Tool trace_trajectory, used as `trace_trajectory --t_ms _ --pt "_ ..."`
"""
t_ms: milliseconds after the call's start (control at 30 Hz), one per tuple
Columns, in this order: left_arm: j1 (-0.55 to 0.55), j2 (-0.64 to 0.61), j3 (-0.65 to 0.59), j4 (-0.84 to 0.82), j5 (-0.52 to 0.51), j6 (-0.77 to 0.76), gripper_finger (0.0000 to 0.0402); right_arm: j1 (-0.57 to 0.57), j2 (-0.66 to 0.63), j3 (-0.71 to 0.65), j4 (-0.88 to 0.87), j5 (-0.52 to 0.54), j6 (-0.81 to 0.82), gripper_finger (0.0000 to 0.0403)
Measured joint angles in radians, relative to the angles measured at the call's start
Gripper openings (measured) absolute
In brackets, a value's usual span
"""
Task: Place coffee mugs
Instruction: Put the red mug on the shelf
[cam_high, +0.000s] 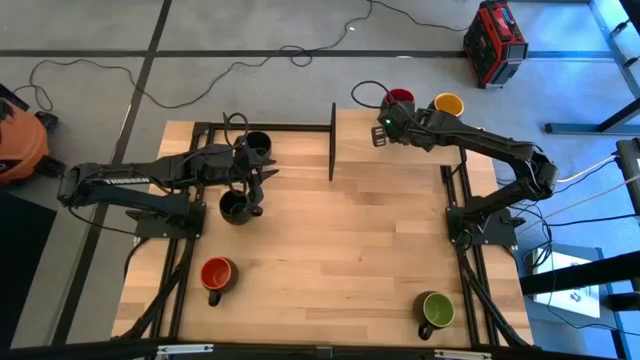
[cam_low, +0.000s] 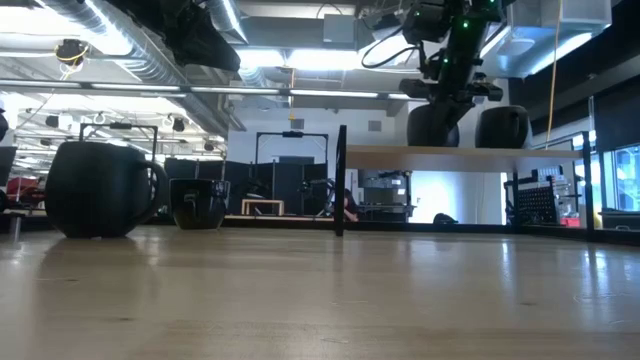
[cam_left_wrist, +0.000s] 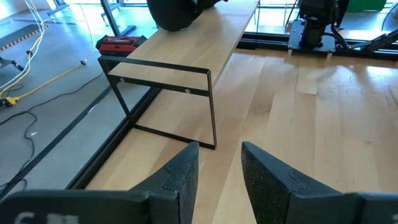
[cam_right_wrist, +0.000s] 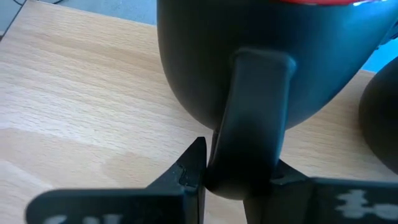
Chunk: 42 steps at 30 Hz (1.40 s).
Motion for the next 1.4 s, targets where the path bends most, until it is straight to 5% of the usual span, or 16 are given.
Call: trace_trajectory --t_ms 367,833,1400 --pt "0.000 0.000 0.000 0.000 0.000 0.000 0.0116 0.001 -0.001 0.002 -0.017 -0.023 0.007 0.0057" --pt "0.000 0.000 0.000 0.037 0.000 0.000 0.0116 0.002 -0.001 0.003 -0.030 -0.027 0.027 0.0149" --pt "0.000 0.000 0.000 0.036 0.000 0.000 0.0116 0.009 -0.001 0.232 -0.236 -0.037 0.027 0.0160"
